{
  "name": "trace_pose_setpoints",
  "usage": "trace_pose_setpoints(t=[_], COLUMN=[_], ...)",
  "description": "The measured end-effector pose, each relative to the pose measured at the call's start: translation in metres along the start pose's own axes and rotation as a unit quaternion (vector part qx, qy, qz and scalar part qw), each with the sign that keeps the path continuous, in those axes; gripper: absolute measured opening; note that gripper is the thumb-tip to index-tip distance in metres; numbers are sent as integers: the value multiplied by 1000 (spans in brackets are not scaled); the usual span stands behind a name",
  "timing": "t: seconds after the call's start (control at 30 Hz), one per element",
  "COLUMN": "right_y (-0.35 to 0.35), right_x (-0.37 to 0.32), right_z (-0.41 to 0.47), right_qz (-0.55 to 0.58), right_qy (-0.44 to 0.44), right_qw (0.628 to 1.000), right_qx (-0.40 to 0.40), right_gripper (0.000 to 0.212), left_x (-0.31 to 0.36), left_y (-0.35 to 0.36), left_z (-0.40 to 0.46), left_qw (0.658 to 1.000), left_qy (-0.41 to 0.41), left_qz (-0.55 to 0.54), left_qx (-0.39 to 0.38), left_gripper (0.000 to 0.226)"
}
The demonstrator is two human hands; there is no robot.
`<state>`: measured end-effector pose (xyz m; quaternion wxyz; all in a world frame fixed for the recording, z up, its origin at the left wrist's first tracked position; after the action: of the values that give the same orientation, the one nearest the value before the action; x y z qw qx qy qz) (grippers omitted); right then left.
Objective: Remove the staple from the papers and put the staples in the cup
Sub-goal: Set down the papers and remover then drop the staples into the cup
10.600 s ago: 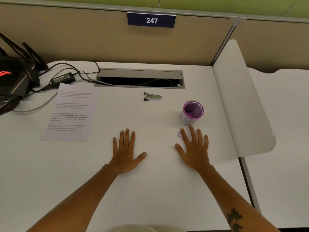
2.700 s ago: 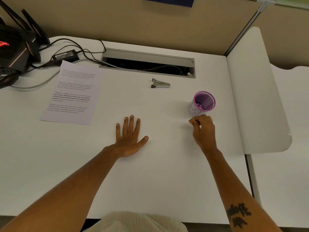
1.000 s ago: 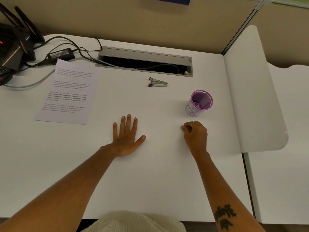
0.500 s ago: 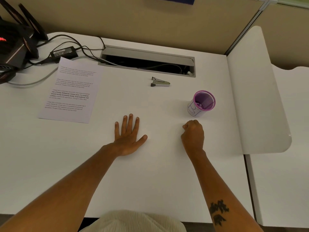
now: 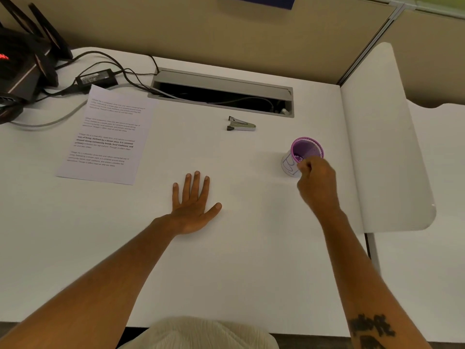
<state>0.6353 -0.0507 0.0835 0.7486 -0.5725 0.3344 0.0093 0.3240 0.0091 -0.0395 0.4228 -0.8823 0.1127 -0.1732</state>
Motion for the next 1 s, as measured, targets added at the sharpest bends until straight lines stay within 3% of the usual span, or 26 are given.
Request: trace_pose_setpoints(t=[0.23, 0.43, 0.67, 0.8, 1.0], right_y=[-29, -37, -37, -3, 53], right_x=[8, 8, 8, 8, 29], right_z=[43, 45, 19, -19, -55], right_qz=[-12, -24, 65, 97, 31], right_qy=[-34, -64, -47, -22, 8], right_qw=[998, 995, 992, 993, 999], right_qx=[48, 67, 98, 57, -30], right_gripper=[11, 12, 8, 4, 9], left_x=[0, 0, 0, -2, -2], left_y=[1, 0, 2, 2, 3], left_z=[0, 1, 3, 3, 4], left_qw=[1000, 1000, 1000, 1000, 1000], left_qy=[1, 1, -4, 2, -2], left_qz=[2, -3, 3, -5, -6], left_qx=[-2, -3, 3, 3, 5], left_gripper=[92, 109, 102, 113, 103])
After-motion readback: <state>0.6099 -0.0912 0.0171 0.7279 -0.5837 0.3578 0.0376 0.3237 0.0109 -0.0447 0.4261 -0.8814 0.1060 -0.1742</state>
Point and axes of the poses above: each hand's wrist, its own z-axis towards the middle knuckle, its own y-axis out of the palm, x = y × z, the point moved 6 cm from there along z, towards the middle knuckle, and after that the axes turned 7 degrees about -y, right-handed, at the moved point
